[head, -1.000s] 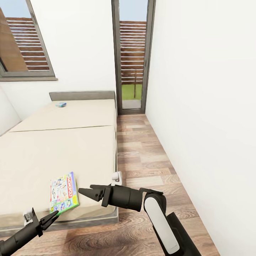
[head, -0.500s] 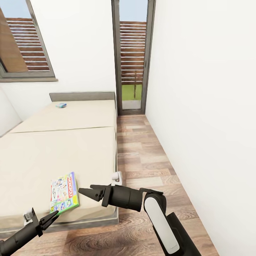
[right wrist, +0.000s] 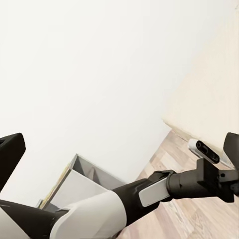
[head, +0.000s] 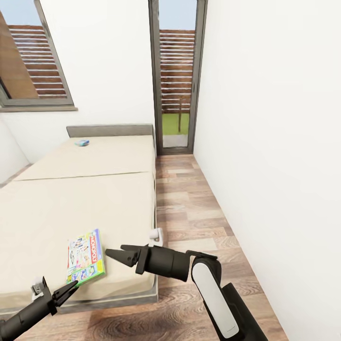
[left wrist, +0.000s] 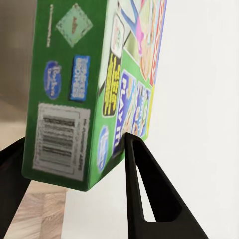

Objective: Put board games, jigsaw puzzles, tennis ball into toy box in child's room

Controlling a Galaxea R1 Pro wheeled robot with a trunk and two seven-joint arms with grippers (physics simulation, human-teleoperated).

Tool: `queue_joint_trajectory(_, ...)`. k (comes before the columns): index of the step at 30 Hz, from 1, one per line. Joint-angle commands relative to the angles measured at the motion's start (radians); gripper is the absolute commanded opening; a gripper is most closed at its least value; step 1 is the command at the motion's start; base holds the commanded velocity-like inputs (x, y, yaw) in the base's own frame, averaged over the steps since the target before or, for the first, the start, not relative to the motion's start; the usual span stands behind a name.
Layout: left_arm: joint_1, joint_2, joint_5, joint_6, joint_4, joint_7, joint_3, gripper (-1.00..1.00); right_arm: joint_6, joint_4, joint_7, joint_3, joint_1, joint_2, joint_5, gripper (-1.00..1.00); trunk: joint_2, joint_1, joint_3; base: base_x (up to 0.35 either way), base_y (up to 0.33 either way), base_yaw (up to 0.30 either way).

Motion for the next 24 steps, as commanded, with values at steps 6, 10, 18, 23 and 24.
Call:
queue_joint_trajectory(6,-0.001,0.0,-0.002,0.01,0.0,-0.003,0.002,-1.0,-0.021,-0.001,0.002,0.001,-0.001,0.0,0.0,1.0,0.042,-0.023,0.018,0.0,0.0,0.0)
queue_joint_trajectory(10,-0.001,0.0,-0.002,0.011,0.0,-0.003,0.002,-1.0,-0.023,-0.001,0.001,0.001,-0.001,0.0,0.0,1.0,0.07,-0.039,0.031,0.0,0.0,0.0)
queue_joint_trajectory(18,-0.001,0.0,-0.002,0.011,0.0,-0.004,0.002,-1.0,-0.023,-0.001,0.003,0.002,-0.001,0.0,0.0,1.0,0.126,-0.069,0.056,0.0,0.0,0.0)
queue_joint_trajectory(23,-0.001,0.001,-0.002,0.011,0.0,-0.004,0.002,-1.0,-0.024,-0.001,0.003,0.002,-0.001,0.0,-0.001,1.0,0.161,-0.088,0.071,0.0,0.0,0.0)
queue_joint_trajectory(24,-0.001,0.001,-0.002,0.011,0.0,-0.004,0.002,-1.0,-0.024,-0.001,0.003,0.002,-0.001,0.0,-0.001,1.0,0.168,-0.092,0.074,0.0,0.0,0.0)
